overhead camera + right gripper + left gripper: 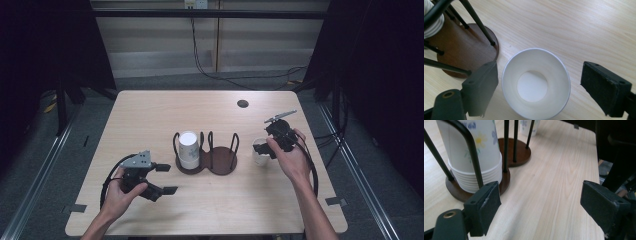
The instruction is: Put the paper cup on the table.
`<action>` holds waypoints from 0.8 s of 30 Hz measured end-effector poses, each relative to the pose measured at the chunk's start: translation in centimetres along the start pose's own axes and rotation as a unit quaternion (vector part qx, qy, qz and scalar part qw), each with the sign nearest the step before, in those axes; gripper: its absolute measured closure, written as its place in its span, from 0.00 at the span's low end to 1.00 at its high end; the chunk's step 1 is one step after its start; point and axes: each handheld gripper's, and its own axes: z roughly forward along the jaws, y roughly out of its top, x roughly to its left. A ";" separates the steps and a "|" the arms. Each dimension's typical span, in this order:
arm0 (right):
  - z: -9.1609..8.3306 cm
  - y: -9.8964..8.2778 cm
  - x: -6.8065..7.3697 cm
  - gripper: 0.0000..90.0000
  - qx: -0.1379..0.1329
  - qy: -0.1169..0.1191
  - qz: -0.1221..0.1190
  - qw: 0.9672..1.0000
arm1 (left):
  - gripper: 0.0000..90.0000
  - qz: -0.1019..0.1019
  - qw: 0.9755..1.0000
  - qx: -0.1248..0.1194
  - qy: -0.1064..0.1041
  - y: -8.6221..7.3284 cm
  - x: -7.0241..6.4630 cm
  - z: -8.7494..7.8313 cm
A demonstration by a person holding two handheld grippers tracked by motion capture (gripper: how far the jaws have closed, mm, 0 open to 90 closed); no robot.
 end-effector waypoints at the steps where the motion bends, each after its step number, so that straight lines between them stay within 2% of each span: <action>1: -0.2 -0.1 0.0 0.16 -0.006 0.006 0.004 1.000 | 0.18 -0.001 1.000 -0.003 -0.003 -0.1 0.0 0.0; 5: -1.1 -0.5 0.4 0.15 -0.048 0.021 0.001 0.999 | 0.18 -0.002 1.000 -0.004 -0.003 -0.1 -0.1 -0.3; 7: -1.5 -0.9 0.8 0.15 -0.071 0.021 0.008 0.997 | 0.18 -0.009 1.000 -0.015 -0.002 -0.1 -0.2 -0.5; 9: -1.8 -1.4 1.1 0.15 -0.087 0.023 0.006 0.996 | 0.18 -0.020 0.999 -0.025 0.004 -0.1 -0.4 -0.7; 12: -2.2 -2.3 1.7 0.16 -0.118 0.052 0.022 0.991 | 0.18 -0.018 0.999 -0.028 0.008 -0.4 -0.5 -1.1; 15: -2.5 -3.0 2.6 0.16 -0.140 0.070 0.021 0.988 | 0.18 -0.021 0.999 -0.037 0.010 -0.5 -0.5 -1.2; 17: -2.6 -3.4 3.2 0.15 -0.153 0.066 0.017 0.986 | 0.18 -0.022 0.999 -0.035 0.012 -0.6 -0.6 -1.2; 19: -2.6 -3.9 3.7 0.16 -0.169 0.068 0.015 0.983 | 0.18 -0.022 0.999 -0.034 0.012 -0.7 -0.8 -1.1; 21: -2.6 -4.5 4.1 0.16 -0.186 0.060 0.011 0.981 | 0.18 -0.024 0.999 -0.033 0.013 -0.8 -0.9 -1.1; 24: -2.5 -5.4 4.9 0.16 -0.200 0.051 0.007 0.978 | 0.18 -0.031 0.999 -0.038 0.016 -1.1 -0.8 -1.1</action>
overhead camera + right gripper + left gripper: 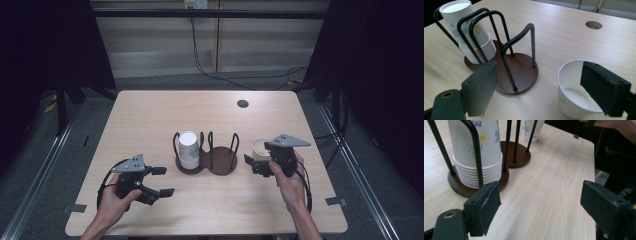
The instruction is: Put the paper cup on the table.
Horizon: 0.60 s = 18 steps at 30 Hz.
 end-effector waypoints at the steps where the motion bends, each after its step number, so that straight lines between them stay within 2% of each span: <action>1: 0.0 -0.3 0.3 0.16 -0.004 0.003 -0.002 1.000 | 0.18 -0.003 1.000 0.000 0.003 -0.1 0.0 0.0; 4: 0.0 -1.1 1.2 0.16 -0.020 0.010 -0.008 1.000 | 0.18 0.001 1.000 0.004 0.015 -0.2 0.0 0.1; 6: 0.1 -1.6 1.6 0.16 -0.037 0.024 -0.003 0.999 | 0.18 0.004 1.000 0.003 0.023 -0.2 -0.1 0.1; 9: 0.1 -2.4 2.1 0.16 -0.062 0.030 -0.001 0.998 | 0.18 0.001 1.000 -0.003 0.026 -0.3 -0.2 0.0; 13: 0.3 -3.6 2.8 0.16 -0.062 0.046 -0.003 0.997 | 0.18 -0.012 1.000 -0.011 0.019 -0.5 -0.3 -0.1; 15: 0.4 -4.2 3.0 0.16 -0.066 0.047 -0.001 0.997 | 0.18 -0.004 1.000 -0.009 0.024 -0.6 -0.5 -0.1; 18: 0.7 -4.6 3.3 0.16 -0.068 0.050 -0.001 0.996 | 0.18 -0.004 1.000 -0.006 0.023 -0.6 -0.6 0.0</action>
